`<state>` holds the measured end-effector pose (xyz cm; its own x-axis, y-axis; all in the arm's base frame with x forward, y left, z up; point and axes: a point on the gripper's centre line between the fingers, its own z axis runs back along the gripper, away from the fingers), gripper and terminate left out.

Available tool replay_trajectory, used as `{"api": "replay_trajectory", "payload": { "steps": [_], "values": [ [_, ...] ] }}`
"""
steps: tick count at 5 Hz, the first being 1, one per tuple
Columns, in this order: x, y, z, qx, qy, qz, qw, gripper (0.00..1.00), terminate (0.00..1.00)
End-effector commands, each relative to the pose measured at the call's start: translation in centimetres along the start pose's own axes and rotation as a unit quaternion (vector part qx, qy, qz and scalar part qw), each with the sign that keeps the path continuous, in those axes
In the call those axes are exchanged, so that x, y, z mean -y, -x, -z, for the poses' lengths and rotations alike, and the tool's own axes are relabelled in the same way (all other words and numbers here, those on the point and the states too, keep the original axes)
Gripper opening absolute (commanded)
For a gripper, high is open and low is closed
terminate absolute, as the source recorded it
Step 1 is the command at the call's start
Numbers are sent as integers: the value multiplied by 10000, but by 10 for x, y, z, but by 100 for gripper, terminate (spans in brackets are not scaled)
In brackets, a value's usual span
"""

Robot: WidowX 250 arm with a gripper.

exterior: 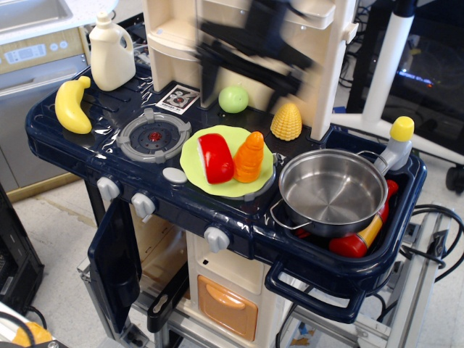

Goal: Put banana in pot or pan

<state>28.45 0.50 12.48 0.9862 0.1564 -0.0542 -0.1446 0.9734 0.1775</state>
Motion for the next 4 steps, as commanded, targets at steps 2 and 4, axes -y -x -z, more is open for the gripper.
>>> {"api": "replay_trajectory", "payload": {
  "steps": [2,4],
  "values": [
    [-129,-14,-3,1059,-1141,-420,9869,100,0],
    [-202,-50,47,1509,-1122,-1032,9767,100,0]
  ]
}}
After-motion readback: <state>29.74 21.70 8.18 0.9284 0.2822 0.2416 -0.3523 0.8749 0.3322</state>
